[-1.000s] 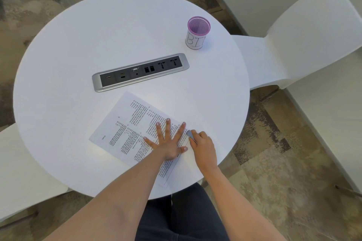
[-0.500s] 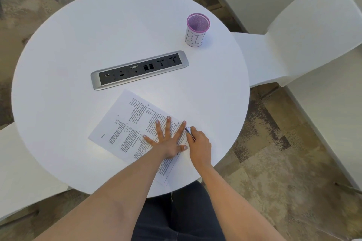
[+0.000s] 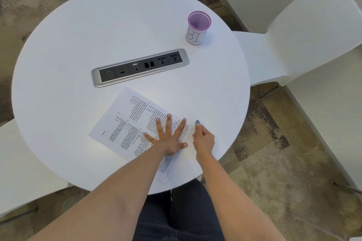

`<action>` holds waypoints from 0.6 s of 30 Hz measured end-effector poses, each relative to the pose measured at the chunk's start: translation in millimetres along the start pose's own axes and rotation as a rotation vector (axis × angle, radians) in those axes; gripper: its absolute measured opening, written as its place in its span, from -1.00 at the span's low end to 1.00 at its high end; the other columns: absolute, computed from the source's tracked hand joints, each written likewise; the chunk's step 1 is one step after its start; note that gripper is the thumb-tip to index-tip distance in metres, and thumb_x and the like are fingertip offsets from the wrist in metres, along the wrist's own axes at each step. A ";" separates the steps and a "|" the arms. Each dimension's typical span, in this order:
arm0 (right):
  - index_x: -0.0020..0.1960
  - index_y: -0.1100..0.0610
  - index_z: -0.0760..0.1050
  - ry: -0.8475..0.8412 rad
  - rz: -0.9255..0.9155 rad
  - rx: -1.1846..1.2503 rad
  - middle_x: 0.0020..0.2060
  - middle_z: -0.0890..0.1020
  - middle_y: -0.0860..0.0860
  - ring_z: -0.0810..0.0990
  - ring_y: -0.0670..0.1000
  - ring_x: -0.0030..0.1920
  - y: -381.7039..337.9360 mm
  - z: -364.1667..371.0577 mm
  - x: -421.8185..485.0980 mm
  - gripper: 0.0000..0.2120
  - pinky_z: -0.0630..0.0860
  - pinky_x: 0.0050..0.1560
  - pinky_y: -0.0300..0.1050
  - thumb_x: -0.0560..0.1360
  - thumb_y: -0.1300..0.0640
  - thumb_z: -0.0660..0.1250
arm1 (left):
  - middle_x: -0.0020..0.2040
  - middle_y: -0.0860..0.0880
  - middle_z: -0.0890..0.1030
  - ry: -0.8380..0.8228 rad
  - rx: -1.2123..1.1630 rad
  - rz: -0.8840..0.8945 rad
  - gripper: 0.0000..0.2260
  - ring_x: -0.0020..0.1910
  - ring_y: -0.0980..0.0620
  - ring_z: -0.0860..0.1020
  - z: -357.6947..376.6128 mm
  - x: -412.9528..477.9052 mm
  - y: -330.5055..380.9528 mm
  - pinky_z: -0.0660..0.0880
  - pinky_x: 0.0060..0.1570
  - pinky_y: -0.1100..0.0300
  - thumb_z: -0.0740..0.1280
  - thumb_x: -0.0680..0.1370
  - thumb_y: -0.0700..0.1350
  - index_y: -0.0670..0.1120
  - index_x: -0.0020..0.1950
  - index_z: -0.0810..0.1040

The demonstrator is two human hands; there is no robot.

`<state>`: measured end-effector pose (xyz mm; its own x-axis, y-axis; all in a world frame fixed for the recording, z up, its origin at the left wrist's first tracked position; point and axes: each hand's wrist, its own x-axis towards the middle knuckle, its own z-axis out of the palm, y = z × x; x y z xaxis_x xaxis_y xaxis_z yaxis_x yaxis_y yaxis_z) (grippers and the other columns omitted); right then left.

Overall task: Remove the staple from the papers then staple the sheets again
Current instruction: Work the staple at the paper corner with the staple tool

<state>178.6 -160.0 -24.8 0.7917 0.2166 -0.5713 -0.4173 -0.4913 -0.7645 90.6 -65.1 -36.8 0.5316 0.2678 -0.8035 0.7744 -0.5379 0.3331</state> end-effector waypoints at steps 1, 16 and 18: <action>-0.31 0.21 0.47 -0.011 -0.029 -0.025 -0.45 0.44 0.00 0.38 -0.07 -0.40 -1.0 -4.5 2.5 -0.56 0.34 -0.31 -0.19 0.57 -0.11 0.28 | 0.20 0.11 -0.78 -0.001 0.002 0.001 -0.21 0.12 -0.13 -0.77 0.2 -0.5 -0.4 -0.35 0.07 -0.65 0.14 0.53 0.36 0.47 0.26 -0.57; 0.09 0.06 0.57 -0.182 -0.548 -0.656 -0.31 0.54 0.00 0.48 -0.05 -0.29 7.2 -18.0 -3.8 -0.83 0.33 -0.30 -0.28 0.61 0.04 0.25 | 0.19 0.14 -0.79 0.007 -0.005 0.012 -0.22 0.10 -0.12 -0.78 2.2 2.9 -3.2 -0.37 0.03 -0.65 0.13 0.51 0.40 0.51 0.20 -0.59; 0.10 0.10 0.59 -0.155 -0.496 -0.571 -0.25 0.62 0.02 0.51 -0.09 -0.28 4.0 -15.6 -4.7 -0.81 0.38 -0.26 -0.28 0.60 0.04 0.26 | 0.19 0.14 -0.78 0.007 -0.010 0.015 -0.21 0.10 -0.12 -0.77 2.3 3.1 -3.8 -0.37 0.03 -0.65 0.14 0.51 0.40 0.51 0.21 -0.58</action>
<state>180.2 -176.2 -20.6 0.7366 0.6201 -0.2700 0.2983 -0.6561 -0.6932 88.5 -64.1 -41.7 0.5460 0.2654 -0.7946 0.7694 -0.5341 0.3503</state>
